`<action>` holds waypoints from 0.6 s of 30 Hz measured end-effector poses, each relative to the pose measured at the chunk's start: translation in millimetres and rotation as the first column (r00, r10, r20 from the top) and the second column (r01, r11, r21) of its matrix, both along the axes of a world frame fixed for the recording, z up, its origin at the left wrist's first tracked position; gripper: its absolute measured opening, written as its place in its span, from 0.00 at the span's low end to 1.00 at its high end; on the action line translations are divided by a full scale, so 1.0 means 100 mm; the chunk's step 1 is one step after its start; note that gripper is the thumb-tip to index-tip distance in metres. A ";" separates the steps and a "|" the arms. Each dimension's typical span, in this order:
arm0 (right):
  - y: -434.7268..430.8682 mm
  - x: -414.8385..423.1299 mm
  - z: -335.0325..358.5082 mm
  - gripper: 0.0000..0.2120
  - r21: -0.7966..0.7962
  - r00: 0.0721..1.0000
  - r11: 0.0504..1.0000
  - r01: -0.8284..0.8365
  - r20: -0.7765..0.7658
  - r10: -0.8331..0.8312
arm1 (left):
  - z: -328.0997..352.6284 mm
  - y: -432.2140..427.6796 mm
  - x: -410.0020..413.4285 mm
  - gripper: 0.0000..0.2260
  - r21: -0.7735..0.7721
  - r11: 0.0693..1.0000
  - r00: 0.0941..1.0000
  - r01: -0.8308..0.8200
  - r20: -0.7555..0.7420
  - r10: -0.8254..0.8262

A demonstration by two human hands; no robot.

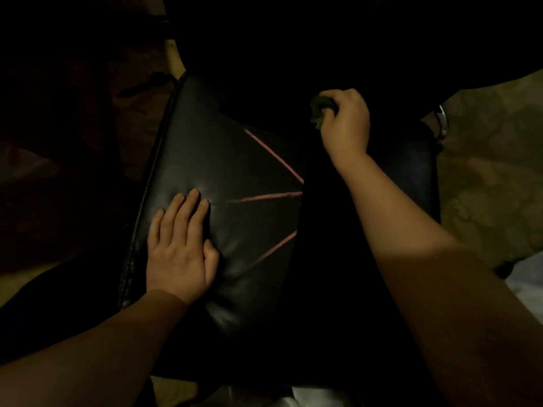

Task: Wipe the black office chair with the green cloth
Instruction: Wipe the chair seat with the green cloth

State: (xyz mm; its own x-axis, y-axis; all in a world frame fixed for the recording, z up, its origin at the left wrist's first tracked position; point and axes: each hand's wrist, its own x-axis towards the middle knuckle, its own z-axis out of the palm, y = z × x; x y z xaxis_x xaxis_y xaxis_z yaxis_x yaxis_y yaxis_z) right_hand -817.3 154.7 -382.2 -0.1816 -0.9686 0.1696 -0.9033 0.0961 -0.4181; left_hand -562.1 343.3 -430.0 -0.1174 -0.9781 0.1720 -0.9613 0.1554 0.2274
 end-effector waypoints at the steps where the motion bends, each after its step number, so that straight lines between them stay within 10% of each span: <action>1: 0.05 0.00 -0.01 0.17 0.012 0.999 0.999 -0.039 -0.033 0.040 | 0.00 0.00 0.00 0.27 0.000 1.000 1.000 -0.001 -0.001 0.001; 18: 0.94 0.14 0.02 0.17 0.131 0.996 0.988 -0.085 -0.025 0.089 | 0.05 0.01 -0.02 0.28 0.016 1.000 0.999 -0.009 -0.034 0.010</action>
